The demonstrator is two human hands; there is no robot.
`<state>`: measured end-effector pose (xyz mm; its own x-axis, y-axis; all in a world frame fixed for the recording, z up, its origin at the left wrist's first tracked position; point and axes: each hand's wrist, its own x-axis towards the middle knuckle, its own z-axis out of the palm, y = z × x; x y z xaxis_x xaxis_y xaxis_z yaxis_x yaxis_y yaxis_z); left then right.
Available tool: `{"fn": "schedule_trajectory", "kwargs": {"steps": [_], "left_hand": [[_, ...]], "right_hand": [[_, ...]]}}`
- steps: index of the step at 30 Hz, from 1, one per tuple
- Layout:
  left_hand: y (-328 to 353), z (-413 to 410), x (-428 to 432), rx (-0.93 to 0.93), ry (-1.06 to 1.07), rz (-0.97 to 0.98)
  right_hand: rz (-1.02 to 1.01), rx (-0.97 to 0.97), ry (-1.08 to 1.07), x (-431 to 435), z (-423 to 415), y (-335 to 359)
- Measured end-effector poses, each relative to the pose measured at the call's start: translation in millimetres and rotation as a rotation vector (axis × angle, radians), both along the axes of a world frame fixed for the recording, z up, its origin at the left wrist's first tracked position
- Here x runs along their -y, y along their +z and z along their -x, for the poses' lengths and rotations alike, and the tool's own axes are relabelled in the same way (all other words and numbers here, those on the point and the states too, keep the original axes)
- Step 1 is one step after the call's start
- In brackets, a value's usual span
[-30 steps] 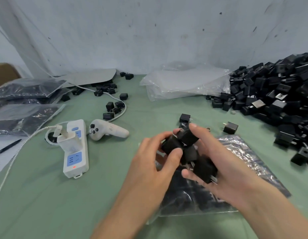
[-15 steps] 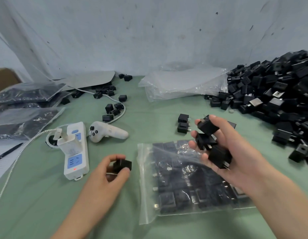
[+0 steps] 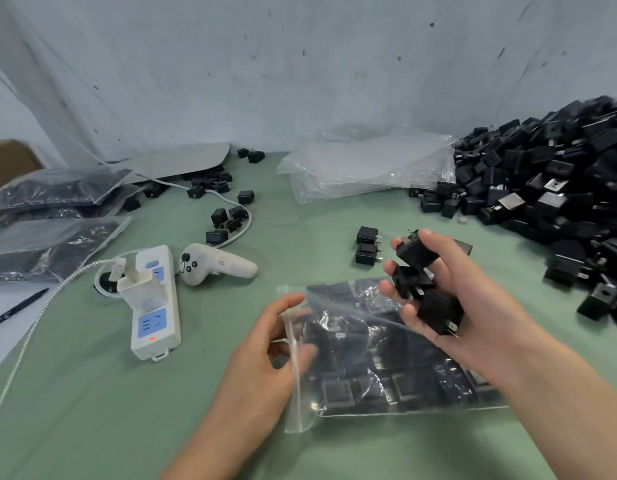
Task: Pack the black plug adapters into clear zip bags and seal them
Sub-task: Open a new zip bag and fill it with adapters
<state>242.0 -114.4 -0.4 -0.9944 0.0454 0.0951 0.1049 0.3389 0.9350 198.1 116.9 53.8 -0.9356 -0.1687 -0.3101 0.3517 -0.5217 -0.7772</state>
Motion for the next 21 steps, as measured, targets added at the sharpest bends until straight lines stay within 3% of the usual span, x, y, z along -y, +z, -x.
{"fn": "schedule_trajectory", "kwargs": {"steps": [3, 8, 13, 21], "left_hand": [[1, -1, -2, 0.005, -0.060, -0.073], [4, -1, 8, 0.082, 0.103, -0.302], [7, -7, -6, 0.185, -0.021, -0.355], [15, 0, -12, 0.367, -0.040, -0.720]], "right_hand": [[-0.003, 0.012, -0.006, 0, 0, 1], [0.008, 0.010, -0.018, -1, 1, 1], [-0.038, -0.004, 0.016, 3, 0, 0], [-0.134, -0.064, 0.074, 6, -4, 2]]}}
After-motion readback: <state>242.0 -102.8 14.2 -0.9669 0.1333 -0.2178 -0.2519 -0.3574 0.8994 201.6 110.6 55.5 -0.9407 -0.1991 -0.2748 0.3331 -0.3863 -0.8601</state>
